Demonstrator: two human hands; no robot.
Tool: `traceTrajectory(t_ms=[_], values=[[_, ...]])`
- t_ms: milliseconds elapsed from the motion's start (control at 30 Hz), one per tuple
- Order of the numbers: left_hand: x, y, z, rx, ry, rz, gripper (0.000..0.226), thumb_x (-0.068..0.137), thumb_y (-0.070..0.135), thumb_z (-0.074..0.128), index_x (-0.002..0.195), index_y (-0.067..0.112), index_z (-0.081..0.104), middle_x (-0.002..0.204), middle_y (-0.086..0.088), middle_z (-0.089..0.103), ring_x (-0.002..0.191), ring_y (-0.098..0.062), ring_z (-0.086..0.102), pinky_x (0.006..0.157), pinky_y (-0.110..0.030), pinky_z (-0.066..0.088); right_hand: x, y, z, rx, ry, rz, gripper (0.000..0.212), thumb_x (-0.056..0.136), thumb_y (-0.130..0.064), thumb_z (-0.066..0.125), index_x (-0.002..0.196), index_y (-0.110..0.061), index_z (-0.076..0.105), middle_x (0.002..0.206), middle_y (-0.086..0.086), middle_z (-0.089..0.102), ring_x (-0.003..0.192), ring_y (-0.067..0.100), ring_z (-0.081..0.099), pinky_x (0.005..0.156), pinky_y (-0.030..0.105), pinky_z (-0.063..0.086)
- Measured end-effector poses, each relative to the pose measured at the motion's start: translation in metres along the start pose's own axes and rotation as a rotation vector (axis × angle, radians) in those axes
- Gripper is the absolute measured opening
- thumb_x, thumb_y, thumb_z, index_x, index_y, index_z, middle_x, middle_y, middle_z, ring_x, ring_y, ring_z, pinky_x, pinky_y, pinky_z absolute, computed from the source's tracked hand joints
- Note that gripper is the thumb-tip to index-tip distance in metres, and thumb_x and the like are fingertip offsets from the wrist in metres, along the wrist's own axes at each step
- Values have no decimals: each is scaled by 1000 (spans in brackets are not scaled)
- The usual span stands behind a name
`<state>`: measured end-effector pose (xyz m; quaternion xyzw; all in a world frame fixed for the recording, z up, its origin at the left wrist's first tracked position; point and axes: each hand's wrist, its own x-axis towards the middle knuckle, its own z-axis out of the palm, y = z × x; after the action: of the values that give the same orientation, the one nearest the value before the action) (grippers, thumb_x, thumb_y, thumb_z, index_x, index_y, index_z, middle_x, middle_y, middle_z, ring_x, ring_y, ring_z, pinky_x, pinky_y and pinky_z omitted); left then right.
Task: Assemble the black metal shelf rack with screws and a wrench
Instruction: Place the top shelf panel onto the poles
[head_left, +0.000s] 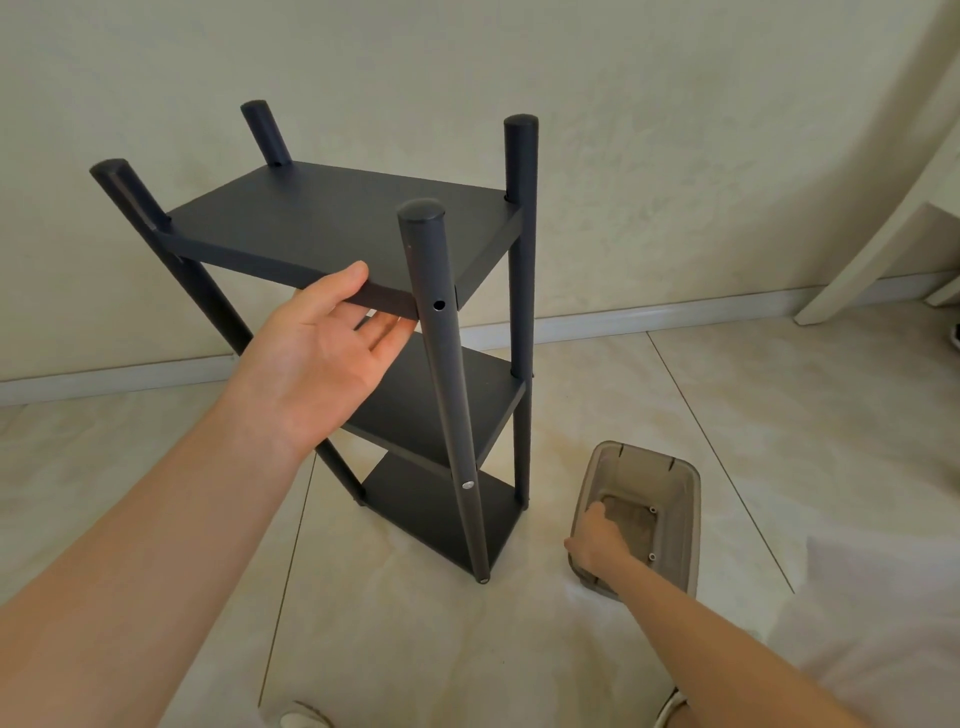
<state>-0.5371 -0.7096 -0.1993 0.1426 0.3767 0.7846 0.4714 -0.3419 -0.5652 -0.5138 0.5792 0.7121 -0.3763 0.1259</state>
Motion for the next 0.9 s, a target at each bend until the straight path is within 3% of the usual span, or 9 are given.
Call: traceTrajectory(t_ms=[100, 367, 533, 633, 767, 833, 900], values=[[0, 0, 1, -17, 5, 11, 32, 87, 9, 65, 116, 10, 50, 124, -15, 69, 114, -32, 68, 94, -43, 57, 1, 4, 8, -26, -22, -18, 47, 99, -20, 54, 134, -1, 29, 128, 18, 56, 110, 30, 59, 73, 30, 42], [-1, 1, 3, -8, 21, 16, 30, 91, 8, 64, 117, 10, 50, 124, -16, 69, 113, -33, 68, 92, -43, 58, -11, -9, 35, -83, -211, -155, 62, 88, -25, 70, 136, -6, 35, 116, 9, 56, 104, 24, 58, 78, 29, 49], [-2, 0, 3, -6, 8, 19, 24, 93, 7, 63, 114, 9, 51, 122, -15, 70, 113, -34, 68, 93, -43, 57, -15, -13, 49, -89, -296, -212, 66, 88, -26, 71, 137, -5, 32, 121, 13, 55, 102, 24, 59, 80, 29, 53], [-3, 0, 3, -3, 6, 17, 21, 94, 8, 62, 113, 9, 52, 121, -15, 71, 113, -34, 68, 93, -43, 58, -12, -11, 44, 25, -398, -175, 44, 93, -18, 65, 130, -8, 43, 105, 8, 61, 86, 20, 69, 66, 26, 58], [-4, 1, 3, 14, -12, 25, 15, 96, 8, 60, 109, 9, 52, 114, -14, 73, 113, -33, 68, 92, -42, 58, -1, -5, 30, 34, -327, -157, 22, 97, -13, 57, 117, -3, 59, 108, 13, 68, 84, 21, 72, 76, 29, 60], [-4, 1, 2, 22, -27, 26, 14, 96, 8, 60, 107, 9, 52, 113, -14, 73, 114, -33, 68, 92, -41, 58, 7, 3, 27, -22, -283, -154, 22, 97, -7, 53, 115, 2, 61, 103, 15, 67, 78, 21, 69, 73, 26, 56], [-4, 2, 1, 29, -37, 39, 13, 97, 8, 59, 106, 9, 51, 109, -13, 74, 114, -33, 68, 92, -41, 57, 13, 13, 28, -102, -261, -136, 24, 97, -3, 51, 117, 5, 61, 104, 15, 66, 86, 24, 65, 79, 29, 54]])
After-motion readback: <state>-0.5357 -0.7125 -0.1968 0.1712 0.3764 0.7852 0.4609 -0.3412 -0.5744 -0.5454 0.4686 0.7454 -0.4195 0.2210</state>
